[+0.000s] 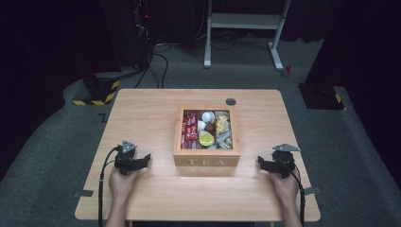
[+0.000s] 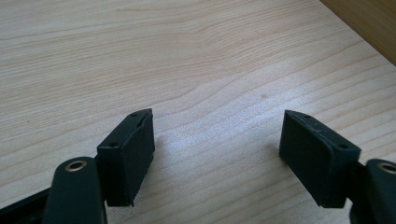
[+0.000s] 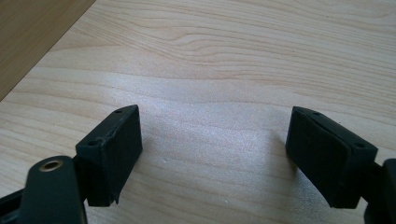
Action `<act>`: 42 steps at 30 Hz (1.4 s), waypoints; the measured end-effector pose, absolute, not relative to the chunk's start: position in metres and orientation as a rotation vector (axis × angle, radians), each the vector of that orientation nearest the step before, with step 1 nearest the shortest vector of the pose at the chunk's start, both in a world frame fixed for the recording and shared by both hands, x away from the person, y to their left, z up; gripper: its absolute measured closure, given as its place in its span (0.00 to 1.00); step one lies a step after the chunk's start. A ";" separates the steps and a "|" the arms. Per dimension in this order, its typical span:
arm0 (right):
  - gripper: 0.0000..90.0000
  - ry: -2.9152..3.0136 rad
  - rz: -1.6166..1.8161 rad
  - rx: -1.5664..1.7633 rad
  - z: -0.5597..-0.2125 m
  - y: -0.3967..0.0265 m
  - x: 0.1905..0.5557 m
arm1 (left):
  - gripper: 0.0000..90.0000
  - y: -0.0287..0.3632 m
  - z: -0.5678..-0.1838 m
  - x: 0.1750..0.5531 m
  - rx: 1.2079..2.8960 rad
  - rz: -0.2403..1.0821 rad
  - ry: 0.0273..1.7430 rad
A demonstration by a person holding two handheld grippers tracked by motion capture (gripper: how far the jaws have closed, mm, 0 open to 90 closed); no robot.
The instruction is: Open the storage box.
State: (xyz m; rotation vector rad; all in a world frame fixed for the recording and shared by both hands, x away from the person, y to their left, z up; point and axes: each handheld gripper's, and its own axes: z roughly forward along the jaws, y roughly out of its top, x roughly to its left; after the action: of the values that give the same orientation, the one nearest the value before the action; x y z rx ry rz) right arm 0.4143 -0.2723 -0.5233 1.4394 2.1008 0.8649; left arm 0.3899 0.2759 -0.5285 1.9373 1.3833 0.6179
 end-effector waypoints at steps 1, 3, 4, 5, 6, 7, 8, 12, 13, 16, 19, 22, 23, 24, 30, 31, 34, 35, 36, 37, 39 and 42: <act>0.20 2.101 0.866 1.440 -0.523 -0.272 0.414 | 0.30 0.276 -0.529 0.390 1.938 0.617 1.382; 0.20 2.101 0.866 1.440 -0.523 -0.272 0.414 | 0.28 0.275 -0.529 0.391 1.948 0.619 1.373; 0.20 2.101 0.866 1.440 -0.523 -0.272 0.414 | 0.27 0.275 -0.529 0.391 1.946 0.617 1.375; 0.20 2.101 0.866 1.440 -0.523 -0.272 0.414 | 0.26 0.275 -0.529 0.391 1.948 0.614 1.375; 0.20 2.102 0.865 1.437 -0.523 -0.272 0.414 | 0.26 0.275 -0.529 0.391 1.951 0.617 1.373; 0.20 2.101 0.866 1.440 -0.523 -0.272 0.414 | 0.26 0.275 -0.529 0.391 1.950 0.617 1.373; 0.20 2.101 0.866 1.440 -0.523 -0.272 0.414 | 0.26 0.275 -0.529 0.391 1.951 0.617 1.374; 0.20 2.101 0.866 1.440 -0.523 -0.272 0.414 | 0.25 0.274 -0.529 0.391 1.953 0.613 1.372; 0.20 2.101 0.866 1.440 -0.523 -0.272 0.414 | 0.24 0.274 -0.529 0.391 1.953 0.611 1.373; 0.20 2.101 0.866 1.440 -0.523 -0.272 0.414 | 0.22 0.274 -0.529 0.392 1.956 0.608 1.375; 0.20 2.101 0.867 1.440 -0.523 -0.272 0.414 | 0.19 0.274 -0.529 0.392 1.955 0.609 1.387; 0.21 2.102 0.867 1.440 -0.523 -0.272 0.414 | 0.19 0.274 -0.529 0.392 1.957 0.611 1.386; 0.21 2.101 0.866 1.441 -0.523 -0.272 0.414 | 0.19 0.274 -0.529 0.392 1.957 0.609 1.386; 0.21 2.102 0.866 1.438 -0.523 -0.273 0.414 | 0.20 0.274 -0.528 0.391 1.962 0.609 1.380; 0.21 2.102 0.866 1.437 -0.523 -0.273 0.414 | 0.30 0.277 -0.527 0.388 1.927 0.583 1.375; 0.21 2.101 0.867 1.440 -0.523 -0.272 0.414 | 0.34 0.277 -0.527 0.386 1.924 0.582 1.362; 0.21 2.102 0.866 1.437 -0.523 -0.273 0.414 | 0.37 0.276 -0.526 0.385 1.931 0.572 1.348; 0.21 2.101 0.867 1.440 -0.523 -0.272 0.414 | 0.37 0.277 -0.526 0.385 1.940 0.576 1.336; 0.21 2.102 0.866 1.437 -0.523 -0.273 0.414 | 0.38 0.276 -0.525 0.384 1.934 0.568 1.332; 0.21 2.102 0.868 1.440 -0.523 -0.272 0.414 | 0.39 0.276 -0.524 0.383 1.929 0.564 1.325; 0.21 2.102 0.866 1.437 -0.523 -0.273 0.414 | 0.40 0.276 -0.522 0.382 1.917 0.557 1.317; 0.21 2.101 0.867 1.440 -0.523 -0.272 0.414 | 0.43 0.275 -0.521 0.380 1.913 0.547 1.306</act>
State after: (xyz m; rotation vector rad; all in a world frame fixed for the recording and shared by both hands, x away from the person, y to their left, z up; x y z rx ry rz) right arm 0.4142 -0.2724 -0.5233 1.4400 2.1011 0.8669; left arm 0.3804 0.2751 -0.5207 1.9134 1.3063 0.5471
